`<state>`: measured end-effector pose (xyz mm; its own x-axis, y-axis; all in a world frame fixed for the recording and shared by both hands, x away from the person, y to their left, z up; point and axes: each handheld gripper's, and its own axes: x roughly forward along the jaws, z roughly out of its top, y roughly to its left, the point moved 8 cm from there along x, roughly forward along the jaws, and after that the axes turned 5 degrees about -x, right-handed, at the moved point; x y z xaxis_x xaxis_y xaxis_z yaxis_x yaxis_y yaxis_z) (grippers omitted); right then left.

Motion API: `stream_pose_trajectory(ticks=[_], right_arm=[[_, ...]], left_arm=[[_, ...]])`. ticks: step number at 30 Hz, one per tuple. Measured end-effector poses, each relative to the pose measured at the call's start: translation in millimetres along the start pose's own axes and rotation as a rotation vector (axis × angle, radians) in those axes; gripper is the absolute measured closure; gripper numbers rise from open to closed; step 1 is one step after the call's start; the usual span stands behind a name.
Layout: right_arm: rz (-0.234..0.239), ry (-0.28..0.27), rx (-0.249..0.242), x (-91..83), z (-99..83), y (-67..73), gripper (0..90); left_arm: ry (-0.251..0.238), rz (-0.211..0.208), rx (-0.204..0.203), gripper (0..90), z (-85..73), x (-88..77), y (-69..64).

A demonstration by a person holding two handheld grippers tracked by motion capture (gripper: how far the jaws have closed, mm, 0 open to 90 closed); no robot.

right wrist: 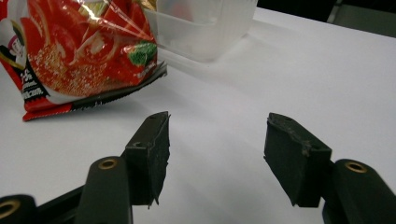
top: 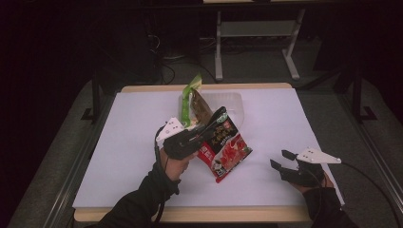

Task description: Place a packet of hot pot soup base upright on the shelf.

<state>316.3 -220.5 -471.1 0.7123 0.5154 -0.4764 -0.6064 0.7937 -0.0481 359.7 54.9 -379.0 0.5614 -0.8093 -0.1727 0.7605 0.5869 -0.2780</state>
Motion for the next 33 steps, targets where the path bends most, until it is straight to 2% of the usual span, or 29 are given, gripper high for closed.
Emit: stream_pose_trajectory(ticks=[10,15,26,33], right_arm=[[-0.008,0.003,0.002,-0.3,-1.2,-0.7,39.7],[-0.006,-0.002,0.007,-1.1,-1.4,-1.7,39.7],[-0.008,0.007,0.010,-0.4,-3.5,-1.8,39.4],[-0.009,0.010,0.009,-0.6,-4.2,-2.3,39.4]], left_arm=[[-0.055,0.037,0.011,75.7,32.5,11.6,-1.3],[-0.074,0.070,0.017,75.7,48.9,17.9,2.7],[-0.120,0.178,0.016,75.6,84.9,24.6,23.9],[-0.140,0.258,-0.004,75.5,97.8,45.6,39.0]])
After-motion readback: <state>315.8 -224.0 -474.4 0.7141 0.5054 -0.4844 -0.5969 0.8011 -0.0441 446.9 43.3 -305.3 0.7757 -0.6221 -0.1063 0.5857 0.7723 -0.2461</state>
